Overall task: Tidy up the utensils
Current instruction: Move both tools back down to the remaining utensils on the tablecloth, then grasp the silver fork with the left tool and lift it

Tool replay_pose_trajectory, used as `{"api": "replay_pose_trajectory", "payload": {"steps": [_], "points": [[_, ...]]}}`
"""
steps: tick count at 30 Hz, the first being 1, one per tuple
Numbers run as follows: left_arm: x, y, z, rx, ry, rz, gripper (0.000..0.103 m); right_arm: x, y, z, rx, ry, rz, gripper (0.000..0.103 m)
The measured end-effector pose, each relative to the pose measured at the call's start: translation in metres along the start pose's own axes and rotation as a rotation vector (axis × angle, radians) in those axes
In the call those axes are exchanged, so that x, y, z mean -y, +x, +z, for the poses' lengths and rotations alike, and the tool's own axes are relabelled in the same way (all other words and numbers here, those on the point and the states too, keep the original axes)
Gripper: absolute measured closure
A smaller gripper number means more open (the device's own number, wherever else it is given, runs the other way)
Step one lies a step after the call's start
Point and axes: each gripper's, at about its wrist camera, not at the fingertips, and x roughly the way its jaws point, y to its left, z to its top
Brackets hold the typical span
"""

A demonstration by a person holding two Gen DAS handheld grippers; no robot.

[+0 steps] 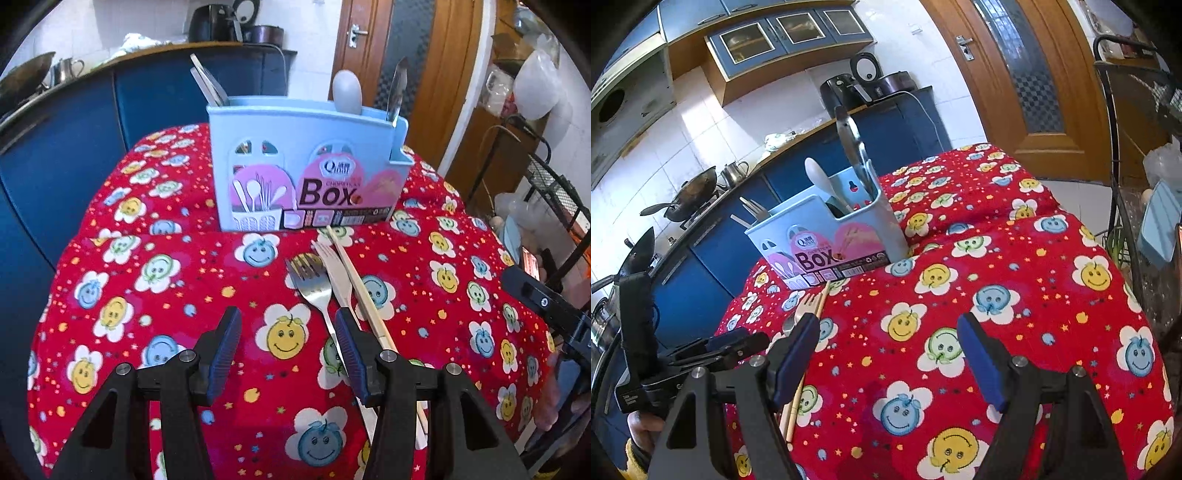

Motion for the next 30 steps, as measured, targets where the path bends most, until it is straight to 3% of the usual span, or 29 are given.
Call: {"api": "replay_pose_trajectory", "payload": {"steps": [9,13,16,21,30], "points": [[-0.003,0.02,0.003,-0.039,-0.047,-0.084,0.051,0.008,-0.002,-0.002,0.001,0.018,-0.002,0.024],[-0.003,0.027,0.004,-0.051,-0.061,-0.121,0.073,0.009,-0.002,-0.002,0.001,0.018,-0.001,0.024],[-0.005,0.03,0.005,-0.056,-0.086,-0.155,0.083,0.01,-0.002,-0.002,0.0,0.018,0.002,0.024],[-0.01,0.037,0.009,-0.073,-0.132,-0.232,0.09,0.01,-0.001,-0.003,-0.001,0.017,0.008,0.024],[-0.006,0.045,0.01,-0.074,-0.147,-0.291,0.098,0.008,0.002,-0.004,-0.009,0.014,0.009,0.024]]}}
